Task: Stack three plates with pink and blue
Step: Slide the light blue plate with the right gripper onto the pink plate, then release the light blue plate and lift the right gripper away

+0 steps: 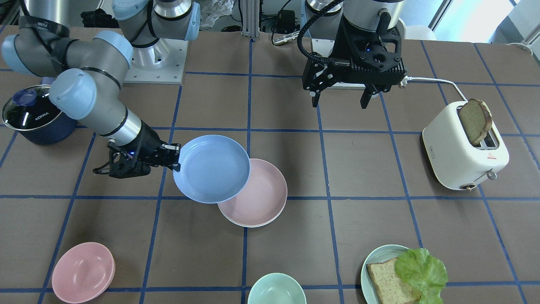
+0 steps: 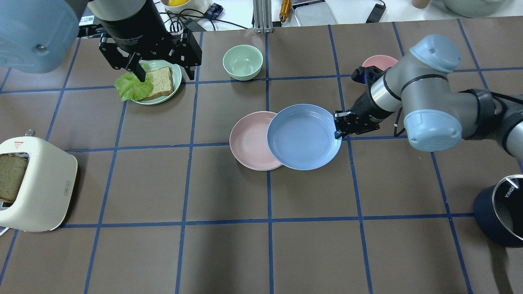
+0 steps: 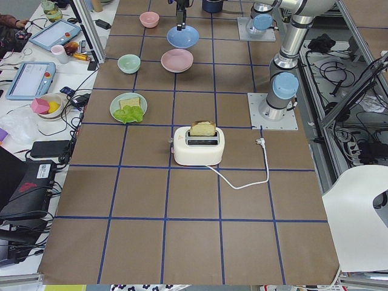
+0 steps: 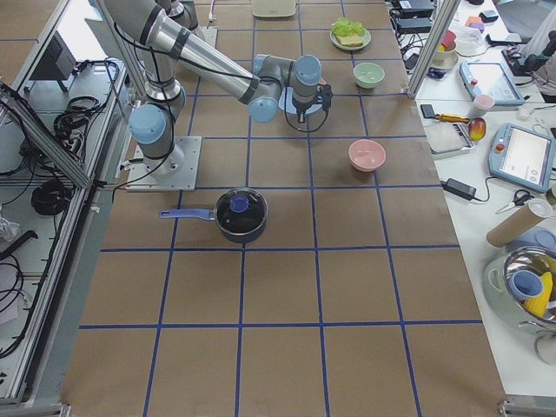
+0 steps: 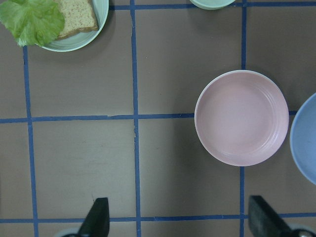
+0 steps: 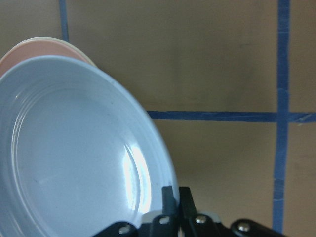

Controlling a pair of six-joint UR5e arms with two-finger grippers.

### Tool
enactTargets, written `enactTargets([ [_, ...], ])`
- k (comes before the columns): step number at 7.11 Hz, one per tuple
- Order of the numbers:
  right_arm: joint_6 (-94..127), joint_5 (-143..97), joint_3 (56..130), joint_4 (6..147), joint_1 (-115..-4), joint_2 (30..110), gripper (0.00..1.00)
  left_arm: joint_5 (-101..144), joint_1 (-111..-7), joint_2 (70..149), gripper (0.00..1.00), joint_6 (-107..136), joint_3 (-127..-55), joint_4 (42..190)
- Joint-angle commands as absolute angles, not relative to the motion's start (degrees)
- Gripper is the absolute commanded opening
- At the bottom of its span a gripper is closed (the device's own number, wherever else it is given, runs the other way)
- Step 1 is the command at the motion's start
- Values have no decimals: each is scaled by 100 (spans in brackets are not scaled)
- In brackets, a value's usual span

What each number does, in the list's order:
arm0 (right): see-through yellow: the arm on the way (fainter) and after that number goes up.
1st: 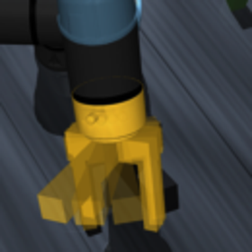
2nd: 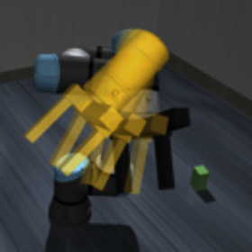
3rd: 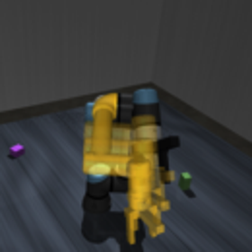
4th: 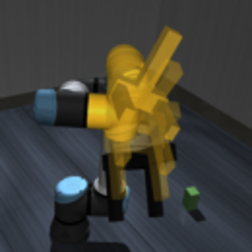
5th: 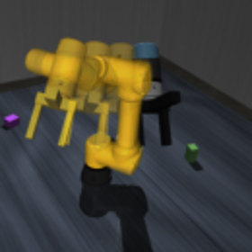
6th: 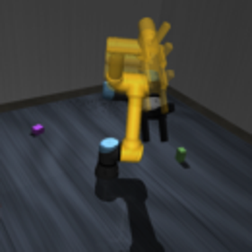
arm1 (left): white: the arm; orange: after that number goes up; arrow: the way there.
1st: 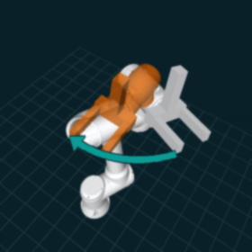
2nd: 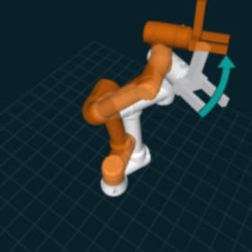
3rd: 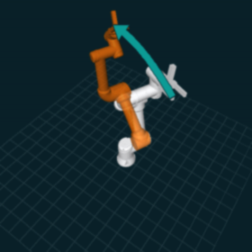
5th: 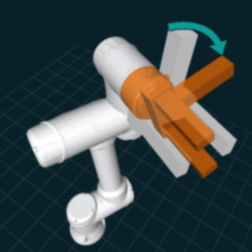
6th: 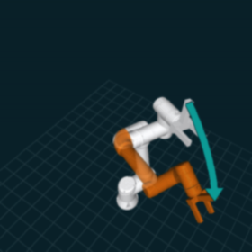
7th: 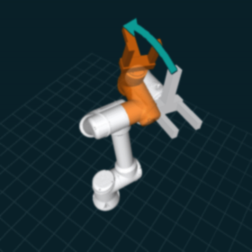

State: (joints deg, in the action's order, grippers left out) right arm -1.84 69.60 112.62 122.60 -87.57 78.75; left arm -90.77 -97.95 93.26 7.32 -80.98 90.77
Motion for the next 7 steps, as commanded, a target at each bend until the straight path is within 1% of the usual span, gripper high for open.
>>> enactTargets([
  [1,497,7241,11128,12871,-9620,7394,0,-9070,-9791,9299,100,721,-8095,9053],
  [3,729,7400,10760,13008,-9825,7033,0,-9036,-9809,9290,100,721,-8112,9053],
  [5,756,7400,10635,13008,-9844,6944,0,-9079,-9809,9220,100,721,-8104,9061],
  [6,756,7418,10609,13017,-9852,6909,6,-9088,-9800,9228,100,721,-8121,9062],
  [7,747,7635,10608,13008,-9853,6882,80,-9088,-9791,9211,100,721,-8156,9062],
])
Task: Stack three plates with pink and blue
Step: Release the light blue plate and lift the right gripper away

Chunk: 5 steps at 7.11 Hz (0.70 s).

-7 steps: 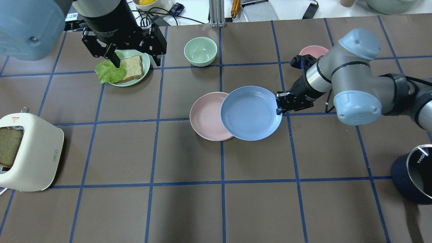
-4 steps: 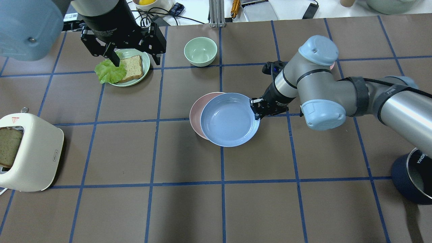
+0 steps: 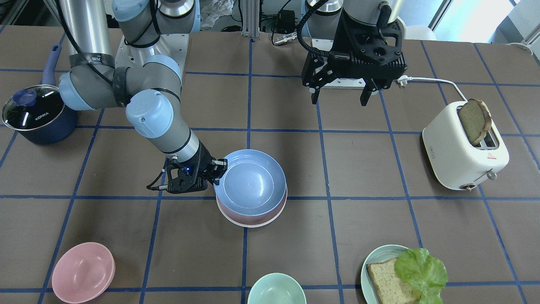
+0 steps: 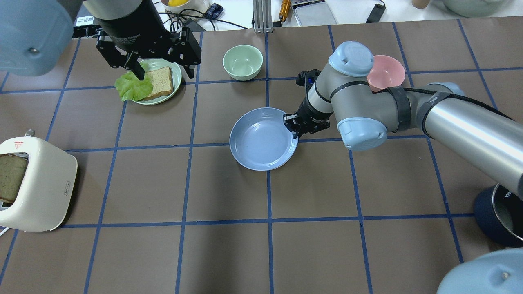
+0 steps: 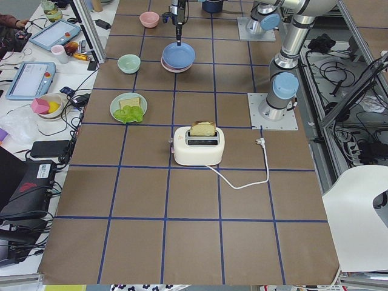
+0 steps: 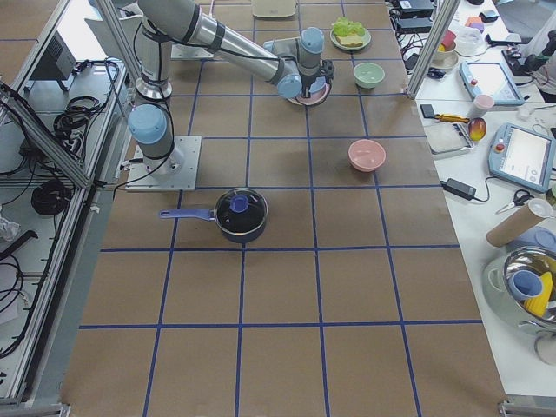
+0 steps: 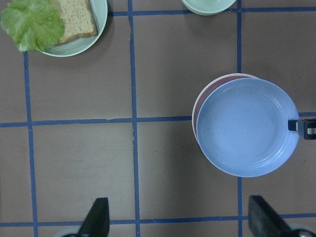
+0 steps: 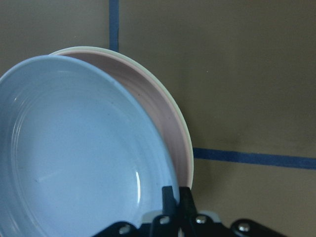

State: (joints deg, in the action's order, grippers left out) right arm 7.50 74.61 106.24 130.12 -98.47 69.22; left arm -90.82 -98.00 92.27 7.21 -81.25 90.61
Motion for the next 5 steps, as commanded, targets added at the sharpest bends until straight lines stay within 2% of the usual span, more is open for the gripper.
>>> enactTargets([
  [1,756,7838,10591,13017,-9853,6856,100,-9088,-9800,9237,100,721,-8182,9062],
  [3,668,8058,10145,12851,-9835,7091,100,-9053,-9800,9202,100,712,-8139,9053],
  [5,650,8479,9339,11531,-9765,7547,100,-9079,-9800,9150,100,712,-8112,9053],
])
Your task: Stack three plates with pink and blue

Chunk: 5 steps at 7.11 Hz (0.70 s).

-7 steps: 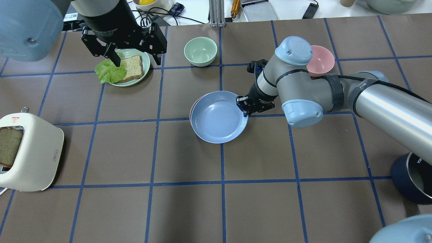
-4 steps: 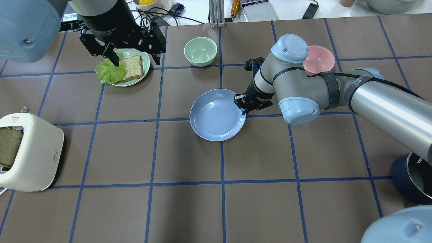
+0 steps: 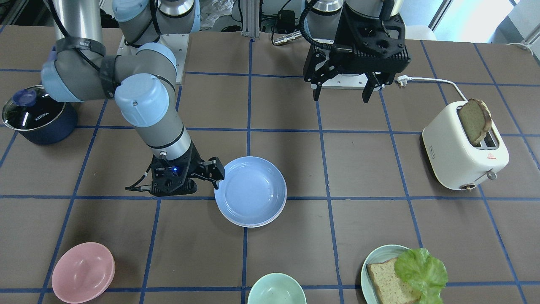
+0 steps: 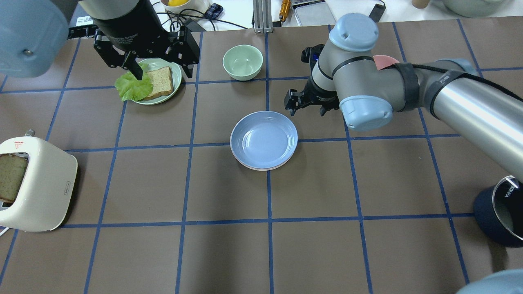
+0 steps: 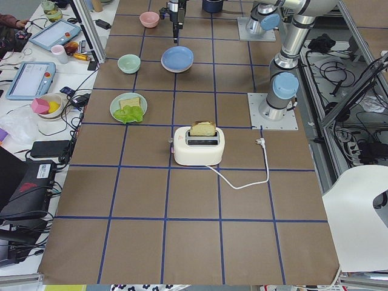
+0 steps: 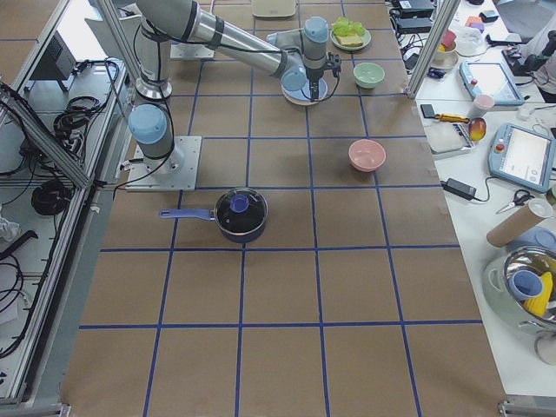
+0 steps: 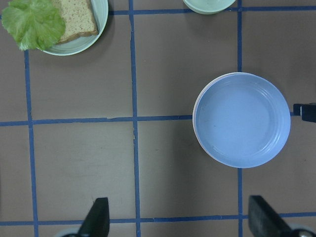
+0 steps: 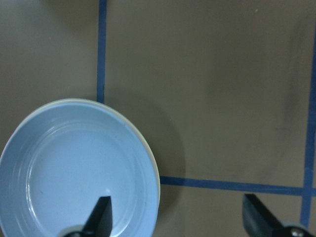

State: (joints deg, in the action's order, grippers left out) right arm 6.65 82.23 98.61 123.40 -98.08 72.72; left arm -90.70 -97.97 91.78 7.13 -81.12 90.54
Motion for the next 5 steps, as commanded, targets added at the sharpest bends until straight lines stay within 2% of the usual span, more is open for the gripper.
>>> enactTargets([
  [1,598,8760,8795,10635,-9730,7654,100,-9079,-9800,9158,100,721,-8095,9053],
  [3,606,9305,7722,8694,-9686,7813,100,-9070,-9800,9316,100,616,-8121,9027],
  [5,642,10009,7594,7790,-9354,8119,100,-9088,-9791,9264,100,344,-8183,8877],
])
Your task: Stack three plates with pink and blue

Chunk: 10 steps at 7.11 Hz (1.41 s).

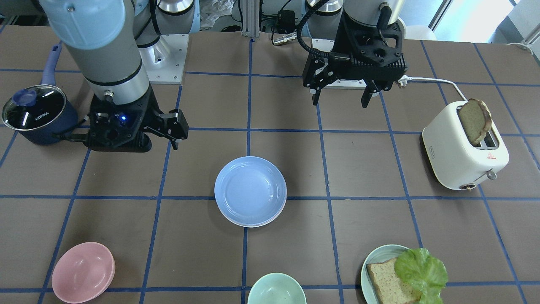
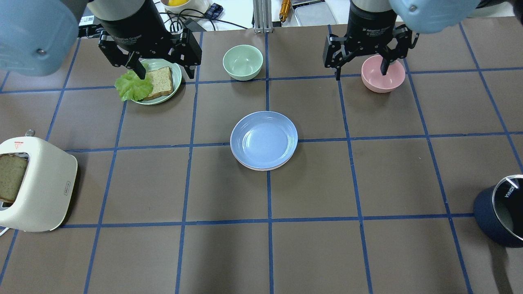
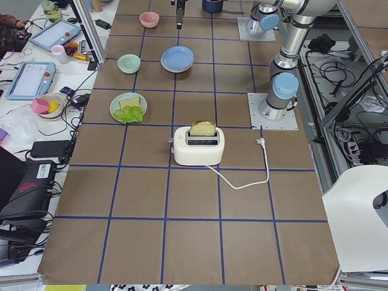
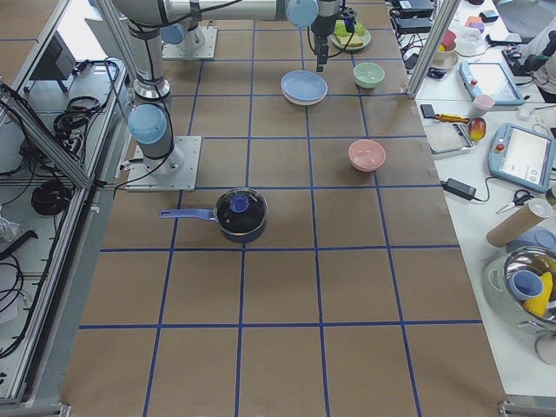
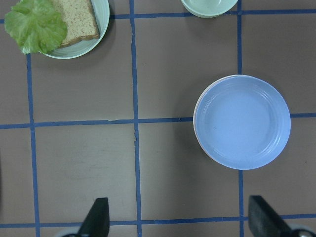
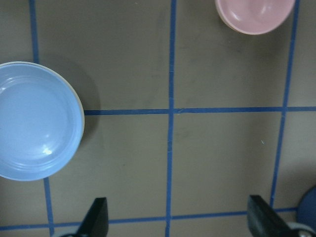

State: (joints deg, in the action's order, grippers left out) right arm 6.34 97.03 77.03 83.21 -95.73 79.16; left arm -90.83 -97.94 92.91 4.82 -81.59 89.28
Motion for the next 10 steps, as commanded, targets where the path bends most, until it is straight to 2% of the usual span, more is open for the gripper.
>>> enactTargets([
  [1,598,9959,7663,7326,-9038,8365,100,-9088,-9791,9229,100,334,-8191,8877],
  [4,641,9932,8777,8064,-8974,9095,100,-9088,-9791,9176,100,334,-8183,8877],
  [7,940,9240,8447,8637,-9035,8975,100,-9079,-9791,9429,100,334,-8217,8415],
  [10,141,9211,8288,8649,-9035,8798,100,-9088,-9817,9414,100,334,-8367,8385],
])
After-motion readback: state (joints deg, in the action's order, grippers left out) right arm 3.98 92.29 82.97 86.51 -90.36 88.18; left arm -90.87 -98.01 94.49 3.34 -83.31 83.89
